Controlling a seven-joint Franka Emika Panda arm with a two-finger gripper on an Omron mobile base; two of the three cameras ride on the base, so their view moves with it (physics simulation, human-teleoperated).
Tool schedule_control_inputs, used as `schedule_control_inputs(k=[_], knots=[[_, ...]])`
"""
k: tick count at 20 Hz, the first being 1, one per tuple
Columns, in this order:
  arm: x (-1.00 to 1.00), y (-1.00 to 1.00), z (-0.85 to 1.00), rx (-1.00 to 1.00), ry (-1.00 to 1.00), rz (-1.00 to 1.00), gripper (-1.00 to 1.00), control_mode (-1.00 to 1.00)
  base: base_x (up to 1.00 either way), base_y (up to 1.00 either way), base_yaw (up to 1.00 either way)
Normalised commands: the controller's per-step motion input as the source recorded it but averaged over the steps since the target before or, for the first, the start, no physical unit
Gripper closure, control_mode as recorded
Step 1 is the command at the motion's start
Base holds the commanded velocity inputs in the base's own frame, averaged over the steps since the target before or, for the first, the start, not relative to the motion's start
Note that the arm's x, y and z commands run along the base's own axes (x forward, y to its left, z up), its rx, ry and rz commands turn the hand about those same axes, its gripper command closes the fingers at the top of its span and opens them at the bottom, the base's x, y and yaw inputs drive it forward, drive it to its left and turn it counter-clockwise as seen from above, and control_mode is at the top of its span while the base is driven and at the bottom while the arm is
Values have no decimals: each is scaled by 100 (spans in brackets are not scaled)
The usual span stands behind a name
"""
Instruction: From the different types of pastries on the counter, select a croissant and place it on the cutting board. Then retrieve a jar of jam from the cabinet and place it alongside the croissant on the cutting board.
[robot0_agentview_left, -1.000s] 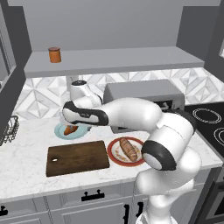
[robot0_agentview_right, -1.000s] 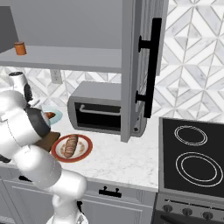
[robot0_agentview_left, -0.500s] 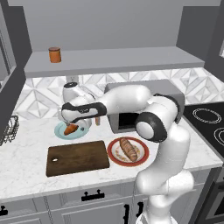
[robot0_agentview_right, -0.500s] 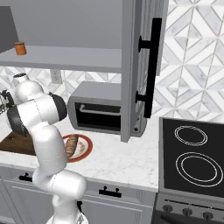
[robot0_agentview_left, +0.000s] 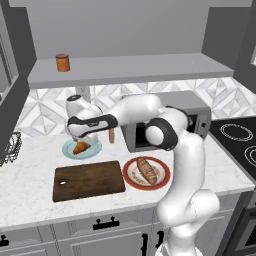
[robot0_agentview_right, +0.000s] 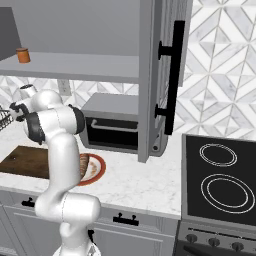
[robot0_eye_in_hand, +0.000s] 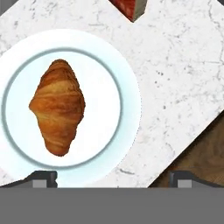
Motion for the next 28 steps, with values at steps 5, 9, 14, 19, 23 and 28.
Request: schedule_control_inputs(k=[5,9,14,19,23,28], knots=[[38,0,-28,0,0,0,-100,-100,0,0,0],[38,2,-32,0,0,0,-100,-100,0,0,0],[40,6,-21,0,0,0,-100,-100,0,0,0],[47,27,-19,0,0,0,-100,-100,0,0,0],[17,17,-16,0,0,0,-100,-100,0,0,0],[-1,0,-1,0,0,0,-100,-100,0,0,0]])
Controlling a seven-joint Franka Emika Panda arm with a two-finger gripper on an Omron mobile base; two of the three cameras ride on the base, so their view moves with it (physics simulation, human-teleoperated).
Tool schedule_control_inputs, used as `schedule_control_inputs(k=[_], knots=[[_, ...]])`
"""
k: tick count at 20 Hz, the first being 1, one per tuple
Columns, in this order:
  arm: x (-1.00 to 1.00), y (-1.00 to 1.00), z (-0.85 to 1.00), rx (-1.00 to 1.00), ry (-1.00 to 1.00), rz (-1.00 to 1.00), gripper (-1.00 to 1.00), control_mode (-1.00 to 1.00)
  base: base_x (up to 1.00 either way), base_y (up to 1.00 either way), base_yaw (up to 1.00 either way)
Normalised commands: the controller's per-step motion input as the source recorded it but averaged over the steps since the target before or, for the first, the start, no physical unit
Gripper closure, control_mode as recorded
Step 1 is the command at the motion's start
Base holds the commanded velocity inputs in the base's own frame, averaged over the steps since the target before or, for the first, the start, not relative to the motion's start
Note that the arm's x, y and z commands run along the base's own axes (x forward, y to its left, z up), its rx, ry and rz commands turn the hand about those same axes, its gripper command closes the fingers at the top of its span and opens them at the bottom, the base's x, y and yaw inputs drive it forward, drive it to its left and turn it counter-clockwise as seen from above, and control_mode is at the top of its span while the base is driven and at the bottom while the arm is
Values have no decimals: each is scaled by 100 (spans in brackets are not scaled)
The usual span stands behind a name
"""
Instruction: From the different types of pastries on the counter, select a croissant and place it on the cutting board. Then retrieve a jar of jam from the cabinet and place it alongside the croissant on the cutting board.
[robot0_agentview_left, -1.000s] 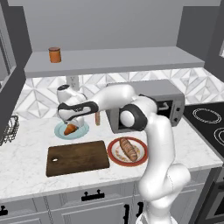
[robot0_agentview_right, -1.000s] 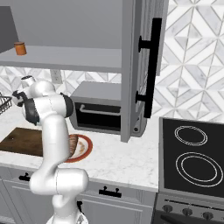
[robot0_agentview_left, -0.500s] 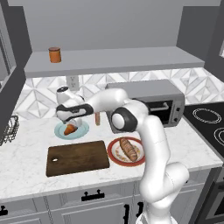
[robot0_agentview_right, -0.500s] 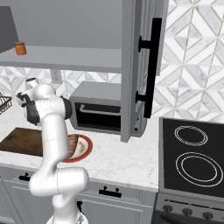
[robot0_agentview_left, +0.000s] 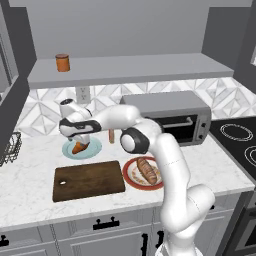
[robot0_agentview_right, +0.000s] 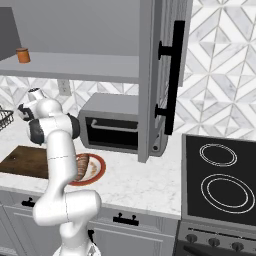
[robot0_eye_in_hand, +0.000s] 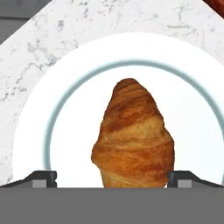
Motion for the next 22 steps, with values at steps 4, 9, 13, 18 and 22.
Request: schedule_control_inputs(k=[4,9,13,18,22], knots=[[-20,-1,-2,0,0,0,-100,-100,0,0,0],[-10,-2,-18,0,0,0,-100,-100,0,0,0],[0,-10,-19,0,0,0,-100,-100,0,0,0],[0,-12,-30,0,0,0,-100,-100,0,0,0],[1,-14,-54,0,0,0,-100,-100,0,0,0]])
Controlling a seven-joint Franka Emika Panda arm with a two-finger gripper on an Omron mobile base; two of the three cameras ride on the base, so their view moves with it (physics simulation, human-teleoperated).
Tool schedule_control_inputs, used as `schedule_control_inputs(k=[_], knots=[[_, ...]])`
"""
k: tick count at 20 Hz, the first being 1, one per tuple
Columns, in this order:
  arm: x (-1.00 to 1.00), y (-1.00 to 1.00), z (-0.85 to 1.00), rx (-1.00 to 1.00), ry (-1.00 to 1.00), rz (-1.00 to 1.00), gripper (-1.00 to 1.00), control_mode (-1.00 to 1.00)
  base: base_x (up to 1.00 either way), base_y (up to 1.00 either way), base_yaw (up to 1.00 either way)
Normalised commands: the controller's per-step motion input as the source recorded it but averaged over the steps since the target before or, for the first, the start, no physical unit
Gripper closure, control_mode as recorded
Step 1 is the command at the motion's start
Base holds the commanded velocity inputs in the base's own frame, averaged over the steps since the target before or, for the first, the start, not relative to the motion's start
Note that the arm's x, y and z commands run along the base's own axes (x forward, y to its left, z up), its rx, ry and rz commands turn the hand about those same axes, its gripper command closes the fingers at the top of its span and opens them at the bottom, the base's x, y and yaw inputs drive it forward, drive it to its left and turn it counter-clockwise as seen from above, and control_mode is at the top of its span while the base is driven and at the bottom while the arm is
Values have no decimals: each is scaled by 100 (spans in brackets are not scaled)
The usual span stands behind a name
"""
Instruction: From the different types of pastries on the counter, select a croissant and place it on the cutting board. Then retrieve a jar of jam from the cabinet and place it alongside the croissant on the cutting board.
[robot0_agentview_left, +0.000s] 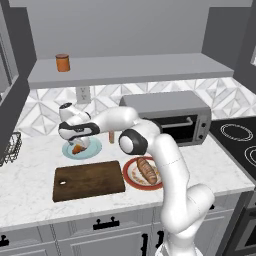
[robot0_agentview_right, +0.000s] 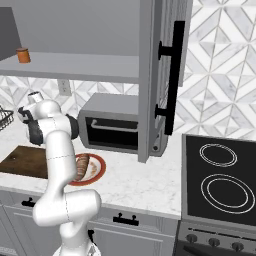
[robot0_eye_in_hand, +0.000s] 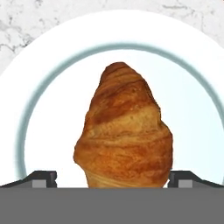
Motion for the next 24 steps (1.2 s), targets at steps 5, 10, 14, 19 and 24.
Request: schedule_control_inputs(k=[5,10,14,19,24], knots=[[0,-14,-89,0,5,0,100,-100,0,0,0],[-19,-24,-100,-3,18,0,100,-100,0,0,0],[-26,-45,-64,0,8,0,100,-100,0,0,0],[-26,-5,39,9,-8,0,100,-100,0,0,0],[-73,1,12,3,-14,0,100,-100,0,0,0]])
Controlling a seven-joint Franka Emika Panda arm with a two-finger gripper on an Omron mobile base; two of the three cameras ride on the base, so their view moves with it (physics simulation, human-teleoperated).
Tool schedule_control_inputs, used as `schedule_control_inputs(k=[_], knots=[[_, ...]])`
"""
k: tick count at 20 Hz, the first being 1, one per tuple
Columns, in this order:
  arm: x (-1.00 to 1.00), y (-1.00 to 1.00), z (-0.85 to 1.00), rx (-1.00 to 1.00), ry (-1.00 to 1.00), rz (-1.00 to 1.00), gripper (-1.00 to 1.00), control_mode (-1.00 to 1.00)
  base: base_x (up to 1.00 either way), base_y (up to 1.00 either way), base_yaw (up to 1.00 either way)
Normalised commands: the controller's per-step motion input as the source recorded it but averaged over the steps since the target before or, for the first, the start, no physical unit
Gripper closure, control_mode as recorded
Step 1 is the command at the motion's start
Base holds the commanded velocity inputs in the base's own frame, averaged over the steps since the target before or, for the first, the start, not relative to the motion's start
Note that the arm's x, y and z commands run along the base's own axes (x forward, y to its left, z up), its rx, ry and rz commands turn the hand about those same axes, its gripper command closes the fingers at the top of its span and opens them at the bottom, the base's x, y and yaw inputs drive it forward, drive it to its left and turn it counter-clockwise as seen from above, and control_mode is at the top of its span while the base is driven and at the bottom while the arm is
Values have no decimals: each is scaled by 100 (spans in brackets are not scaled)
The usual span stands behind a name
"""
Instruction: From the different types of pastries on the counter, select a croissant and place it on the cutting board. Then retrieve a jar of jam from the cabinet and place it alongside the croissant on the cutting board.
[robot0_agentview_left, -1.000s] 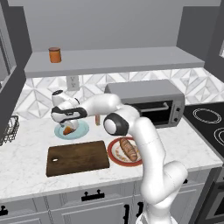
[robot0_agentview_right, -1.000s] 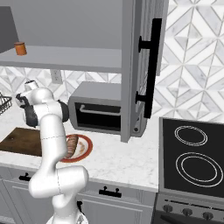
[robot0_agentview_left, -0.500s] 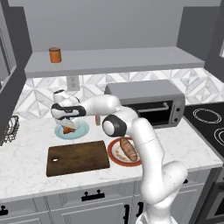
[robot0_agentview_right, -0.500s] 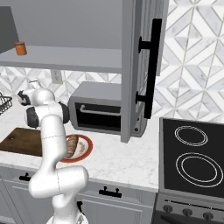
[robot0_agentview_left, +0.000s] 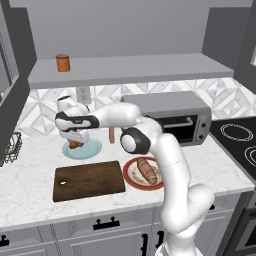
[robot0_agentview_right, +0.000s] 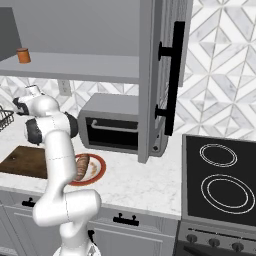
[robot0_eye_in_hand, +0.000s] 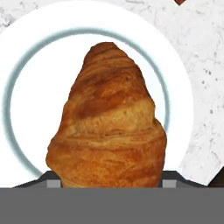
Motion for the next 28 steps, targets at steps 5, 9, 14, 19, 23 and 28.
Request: schedule_control_inputs(k=[5,9,14,19,23,28], knots=[[-99,5,0,5,-16,0,100,-100,0,0,0],[-100,4,0,11,-18,0,100,-100,0,0,0],[-100,0,-12,11,-15,0,100,-100,0,0,0],[-40,0,-11,7,-3,0,100,-100,0,0,0],[0,1,-1,5,0,0,100,-100,0,0,0],[0,25,-1,3,11,0,100,-100,0,0,0]])
